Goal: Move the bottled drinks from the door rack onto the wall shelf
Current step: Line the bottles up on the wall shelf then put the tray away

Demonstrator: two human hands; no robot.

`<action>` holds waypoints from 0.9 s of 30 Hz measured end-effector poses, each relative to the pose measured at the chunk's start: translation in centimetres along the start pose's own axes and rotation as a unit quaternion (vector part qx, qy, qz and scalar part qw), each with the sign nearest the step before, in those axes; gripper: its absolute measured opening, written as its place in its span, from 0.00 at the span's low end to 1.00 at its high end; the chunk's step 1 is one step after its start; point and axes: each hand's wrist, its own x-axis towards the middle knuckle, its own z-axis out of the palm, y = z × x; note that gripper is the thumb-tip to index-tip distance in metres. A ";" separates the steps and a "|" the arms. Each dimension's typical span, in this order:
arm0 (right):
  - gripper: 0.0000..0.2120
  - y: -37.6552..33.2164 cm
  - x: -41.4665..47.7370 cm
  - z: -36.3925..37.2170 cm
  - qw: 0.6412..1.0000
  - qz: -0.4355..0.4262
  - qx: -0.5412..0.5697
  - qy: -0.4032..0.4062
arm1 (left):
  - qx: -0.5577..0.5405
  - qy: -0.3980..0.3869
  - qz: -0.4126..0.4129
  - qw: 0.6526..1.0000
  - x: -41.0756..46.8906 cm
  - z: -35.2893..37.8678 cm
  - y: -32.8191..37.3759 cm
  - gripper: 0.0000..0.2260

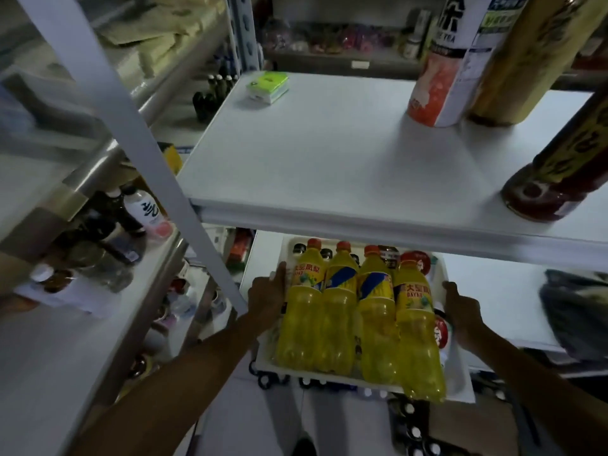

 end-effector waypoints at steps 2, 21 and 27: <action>0.20 -0.3 0.6 0.2 1.000 -0.002 0.011 0.007 | -0.005 0.001 0.000 1.000 0.7 0.1 0.6 0.35; 0.27 2.0 -1.4 -3.3 0.991 0.016 -0.030 -0.130 | -0.088 -0.135 0.007 0.987 -1.4 -2.0 0.0 0.25; 0.30 6.6 -5.9 -5.0 0.982 0.081 0.011 -0.173 | -0.134 -0.168 -0.094 0.972 -6.3 -2.7 -5.1 0.31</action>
